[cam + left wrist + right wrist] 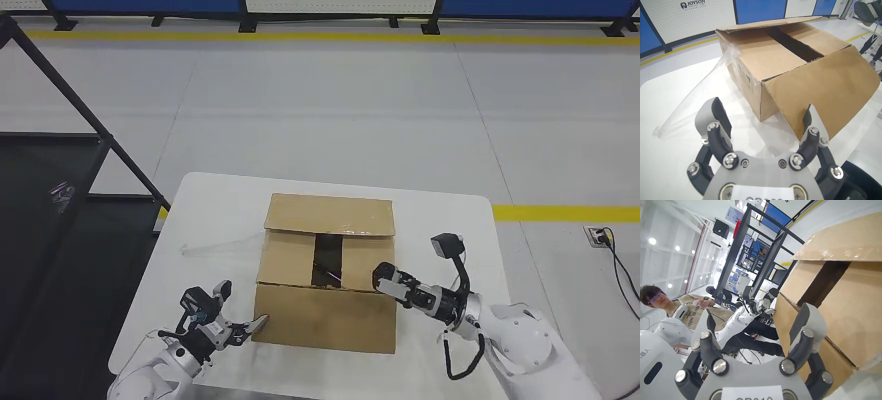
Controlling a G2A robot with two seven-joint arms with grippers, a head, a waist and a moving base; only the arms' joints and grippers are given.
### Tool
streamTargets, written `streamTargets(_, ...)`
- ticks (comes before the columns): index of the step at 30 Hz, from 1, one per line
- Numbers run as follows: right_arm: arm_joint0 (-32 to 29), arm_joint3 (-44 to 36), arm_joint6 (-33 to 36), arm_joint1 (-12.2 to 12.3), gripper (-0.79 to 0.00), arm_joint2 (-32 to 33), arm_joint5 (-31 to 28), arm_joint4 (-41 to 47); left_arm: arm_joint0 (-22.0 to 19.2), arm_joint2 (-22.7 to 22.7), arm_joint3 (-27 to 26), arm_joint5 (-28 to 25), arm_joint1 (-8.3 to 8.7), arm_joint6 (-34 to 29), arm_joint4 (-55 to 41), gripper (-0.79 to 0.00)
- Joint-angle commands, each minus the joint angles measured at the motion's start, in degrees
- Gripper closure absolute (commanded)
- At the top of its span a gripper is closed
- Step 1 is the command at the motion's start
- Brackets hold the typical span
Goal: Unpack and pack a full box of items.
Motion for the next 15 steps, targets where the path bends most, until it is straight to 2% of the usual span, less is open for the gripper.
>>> streamTargets(1,-0.2,0.0,-0.2,0.0,-0.785,-0.2,0.3,0.5,0.0,0.0,0.0,0.0,0.00,0.0,0.0,-0.785)
streamTargets(5,0.8,0.7,-2.7,-0.6,-0.785,-2.6,5.2,1.5,0.1,0.0,-1.0,1.5,0.06,0.0,1.5,-0.785)
streamTargets(9,4.3,4.1,-3.4,-1.3,-0.785,-4.5,10.6,5.4,0.7,0.6,-1.7,3.4,0.10,0.7,3.9,-0.785)
streamTargets(15,7.4,8.2,-9.4,-2.2,-0.785,-5.5,14.5,7.0,1.0,1.2,-0.9,5.2,0.06,1.5,4.2,-0.785)
